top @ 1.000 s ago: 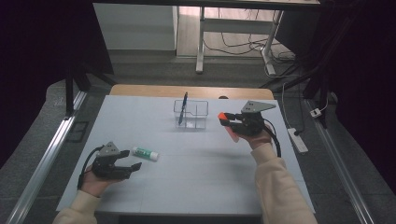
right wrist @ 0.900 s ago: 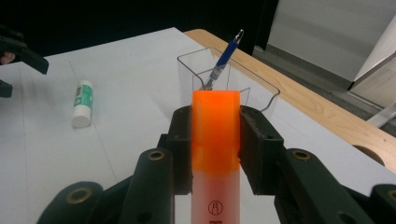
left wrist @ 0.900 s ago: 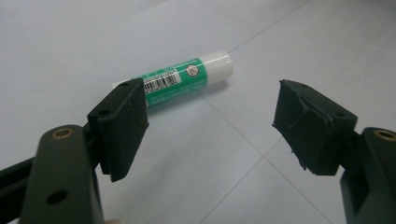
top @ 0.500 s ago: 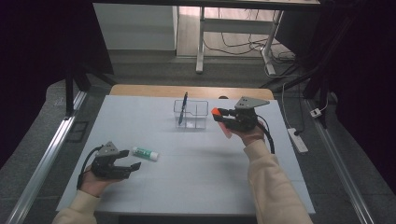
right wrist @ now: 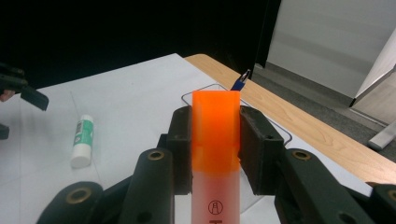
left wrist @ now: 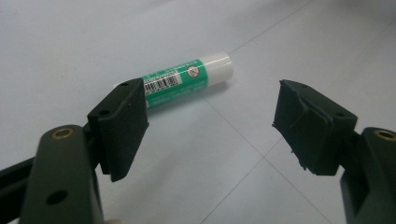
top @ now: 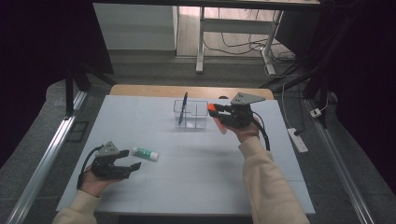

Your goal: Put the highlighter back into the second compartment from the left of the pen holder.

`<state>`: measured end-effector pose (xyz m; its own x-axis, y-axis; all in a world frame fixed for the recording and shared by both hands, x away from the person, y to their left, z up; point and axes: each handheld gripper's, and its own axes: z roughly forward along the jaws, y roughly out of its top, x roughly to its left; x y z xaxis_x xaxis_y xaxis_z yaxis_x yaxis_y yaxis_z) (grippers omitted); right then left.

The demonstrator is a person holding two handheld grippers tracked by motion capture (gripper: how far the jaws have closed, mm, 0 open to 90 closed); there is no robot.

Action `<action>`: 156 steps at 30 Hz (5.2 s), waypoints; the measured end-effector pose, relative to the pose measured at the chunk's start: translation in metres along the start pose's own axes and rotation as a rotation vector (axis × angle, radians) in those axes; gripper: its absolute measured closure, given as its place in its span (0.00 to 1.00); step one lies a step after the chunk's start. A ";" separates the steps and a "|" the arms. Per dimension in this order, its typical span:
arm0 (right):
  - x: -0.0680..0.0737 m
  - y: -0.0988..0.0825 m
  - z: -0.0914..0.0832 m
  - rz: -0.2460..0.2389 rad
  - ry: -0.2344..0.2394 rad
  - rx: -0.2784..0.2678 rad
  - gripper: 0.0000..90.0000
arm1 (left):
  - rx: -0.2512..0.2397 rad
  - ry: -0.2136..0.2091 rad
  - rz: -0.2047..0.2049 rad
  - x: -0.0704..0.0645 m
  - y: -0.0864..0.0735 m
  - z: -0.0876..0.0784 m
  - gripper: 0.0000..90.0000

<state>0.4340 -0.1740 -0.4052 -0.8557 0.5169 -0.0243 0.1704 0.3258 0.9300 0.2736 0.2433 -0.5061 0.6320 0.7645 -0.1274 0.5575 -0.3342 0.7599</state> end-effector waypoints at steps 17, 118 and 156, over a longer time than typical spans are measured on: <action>-0.003 0.017 0.019 0.010 -0.010 -0.032 0.74 | 0.000 -0.007 -0.003 0.001 0.000 0.000 0.29; -0.031 0.015 0.079 0.110 -0.056 -0.033 0.59 | 0.017 -0.005 -0.013 0.005 -0.002 0.005 0.29; 0.009 -0.084 -0.061 0.100 -0.087 0.033 0.54 | 0.014 0.014 -0.026 0.005 -0.002 0.004 0.28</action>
<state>0.3825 -0.2450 -0.4615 -0.7884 0.6142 0.0344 0.2695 0.2946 0.9168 0.2776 0.2462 -0.5110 0.6096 0.7806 -0.1383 0.5814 -0.3217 0.7473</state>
